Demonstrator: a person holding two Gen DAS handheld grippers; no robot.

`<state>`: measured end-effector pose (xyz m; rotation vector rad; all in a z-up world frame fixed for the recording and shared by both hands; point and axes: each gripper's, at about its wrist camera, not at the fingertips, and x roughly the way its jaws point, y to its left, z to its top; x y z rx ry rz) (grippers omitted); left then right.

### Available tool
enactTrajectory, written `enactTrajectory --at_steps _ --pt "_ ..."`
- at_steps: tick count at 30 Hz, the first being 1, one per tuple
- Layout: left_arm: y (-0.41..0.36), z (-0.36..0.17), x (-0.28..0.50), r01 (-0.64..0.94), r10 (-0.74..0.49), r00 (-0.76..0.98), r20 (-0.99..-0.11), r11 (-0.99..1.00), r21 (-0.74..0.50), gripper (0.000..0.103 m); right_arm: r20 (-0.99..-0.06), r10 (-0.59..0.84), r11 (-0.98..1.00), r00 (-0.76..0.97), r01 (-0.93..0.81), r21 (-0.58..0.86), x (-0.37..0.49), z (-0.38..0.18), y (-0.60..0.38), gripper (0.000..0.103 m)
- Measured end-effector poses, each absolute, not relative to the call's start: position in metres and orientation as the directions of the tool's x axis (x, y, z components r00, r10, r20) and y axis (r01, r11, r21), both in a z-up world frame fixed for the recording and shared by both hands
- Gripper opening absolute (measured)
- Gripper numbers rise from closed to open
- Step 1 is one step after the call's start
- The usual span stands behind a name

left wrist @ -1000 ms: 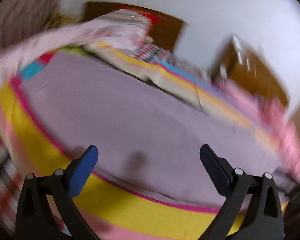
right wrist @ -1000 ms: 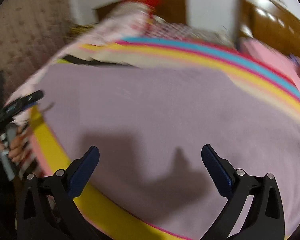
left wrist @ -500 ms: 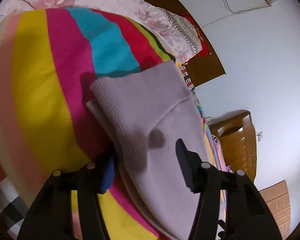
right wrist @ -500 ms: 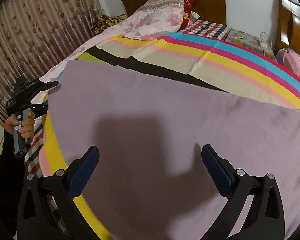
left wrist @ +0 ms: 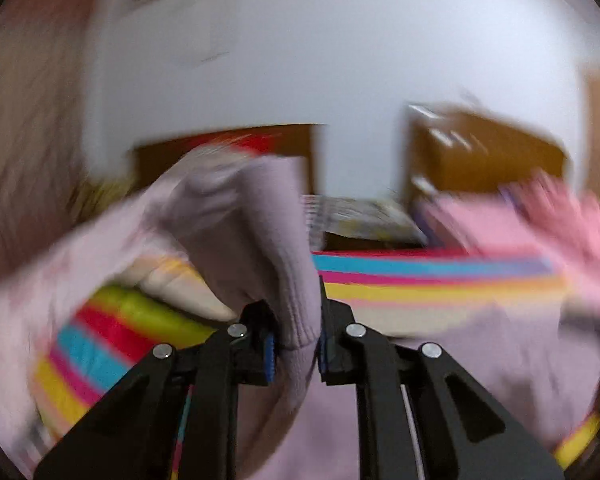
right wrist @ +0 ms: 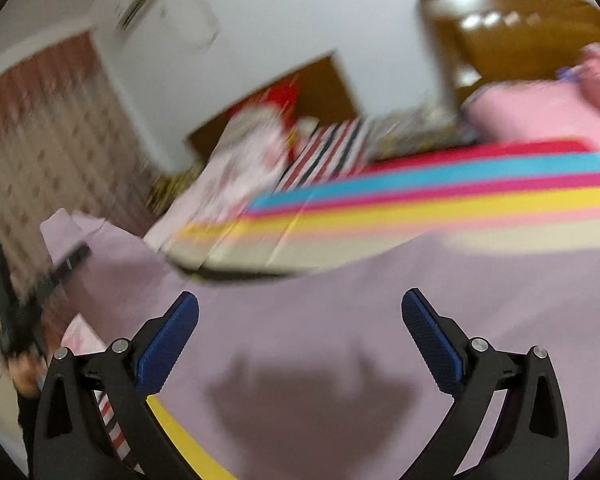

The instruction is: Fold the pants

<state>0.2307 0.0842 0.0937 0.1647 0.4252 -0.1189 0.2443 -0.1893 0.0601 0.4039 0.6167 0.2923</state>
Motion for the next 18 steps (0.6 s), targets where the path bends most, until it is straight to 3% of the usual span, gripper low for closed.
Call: enactTrajectory --at_steps 3,5,7,8,9,10,11,12,14,18 --pt "-0.011 0.037 0.228 0.389 -0.181 0.795 -0.579 0.885 0.256 0.017 -0.474 0.27 0.91 0.838 -0.061 0.41 0.208 0.082 -0.241 0.098" --pt "-0.049 -0.014 0.224 0.538 -0.222 0.652 -0.725 0.809 0.237 0.023 -0.491 0.226 0.918 0.842 -0.016 0.396 0.189 0.082 -0.266 0.098" --pt "-0.058 -0.042 0.21 0.583 -0.223 0.59 -0.776 0.783 0.218 0.03 -0.533 0.204 0.927 0.821 0.014 0.376 0.178 0.073 -0.279 0.098" --pt "-0.051 -0.038 0.201 0.574 -0.236 0.625 -0.744 0.785 0.233 0.048 -0.568 0.195 0.932 0.799 0.029 0.361 0.176 0.063 -0.282 0.098" --pt "-0.042 -0.027 0.192 0.581 -0.278 0.629 -0.726 0.789 0.201 0.059 -0.585 0.202 0.933 0.785 0.028 0.36 0.176 0.057 -0.282 0.098" --pt "-0.028 -0.012 0.18 0.583 -0.337 0.645 -0.686 0.797 0.157 0.079 -0.597 0.215 0.931 0.773 0.023 0.364 0.178 0.051 -0.281 0.098" --pt "-0.005 0.01 0.163 0.571 -0.403 0.683 -0.609 0.814 0.102 0.095 -0.609 0.234 0.929 0.757 0.01 0.37 0.182 0.045 -0.276 0.098" --pt "0.017 0.026 0.149 0.552 -0.441 0.713 -0.546 0.832 0.049 0.1 -0.617 0.256 0.929 0.744 -0.012 0.371 0.189 0.041 -0.266 0.098" --pt "0.062 0.046 0.152 0.457 -0.417 0.75 -0.514 0.888 -0.054 0.102 -0.616 0.311 0.928 0.724 -0.091 0.362 0.204 0.037 -0.236 0.098" --pt "0.13 0.025 0.194 0.175 -0.169 0.76 -0.628 0.983 -0.053 0.093 -0.639 0.406 0.914 0.653 -0.291 0.283 0.24 0.032 -0.145 0.098"
